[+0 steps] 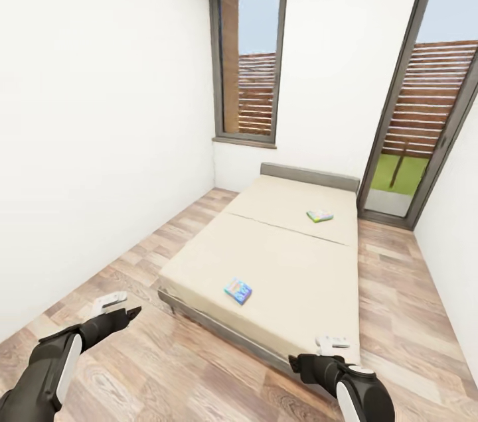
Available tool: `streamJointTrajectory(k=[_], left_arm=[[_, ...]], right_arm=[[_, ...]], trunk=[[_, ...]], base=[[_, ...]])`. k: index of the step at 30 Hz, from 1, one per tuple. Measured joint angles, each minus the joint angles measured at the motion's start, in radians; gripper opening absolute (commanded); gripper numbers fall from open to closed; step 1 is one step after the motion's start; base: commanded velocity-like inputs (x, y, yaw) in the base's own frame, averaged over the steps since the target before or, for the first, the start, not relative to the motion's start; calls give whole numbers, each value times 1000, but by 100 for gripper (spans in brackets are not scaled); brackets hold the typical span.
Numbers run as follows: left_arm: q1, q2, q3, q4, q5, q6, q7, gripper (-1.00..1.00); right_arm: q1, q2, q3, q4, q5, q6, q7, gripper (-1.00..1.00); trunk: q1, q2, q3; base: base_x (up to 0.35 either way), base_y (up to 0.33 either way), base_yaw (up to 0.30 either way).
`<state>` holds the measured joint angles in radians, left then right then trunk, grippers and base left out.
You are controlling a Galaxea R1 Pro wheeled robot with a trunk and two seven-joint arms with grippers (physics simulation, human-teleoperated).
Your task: Put all the toys in the child's room - the three board games (two on the bed and one on the table), the two jigsaw puzzles on the table, and the tennis ball on the table - inside the toy box on the table in the child's room.
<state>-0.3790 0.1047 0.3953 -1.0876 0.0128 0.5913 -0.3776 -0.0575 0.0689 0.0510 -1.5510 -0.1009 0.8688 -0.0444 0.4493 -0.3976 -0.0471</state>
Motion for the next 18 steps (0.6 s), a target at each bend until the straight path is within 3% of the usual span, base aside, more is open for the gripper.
streamJointTrajectory(k=[18], left_arm=[[0, -2, 0, -1, -1, 0, 1, 100]], right_arm=[[-4, 0, 0, 8, -1, 0, -1, 100]], trunk=[[0, 0, 0]], base=[[0, 0, 292]])
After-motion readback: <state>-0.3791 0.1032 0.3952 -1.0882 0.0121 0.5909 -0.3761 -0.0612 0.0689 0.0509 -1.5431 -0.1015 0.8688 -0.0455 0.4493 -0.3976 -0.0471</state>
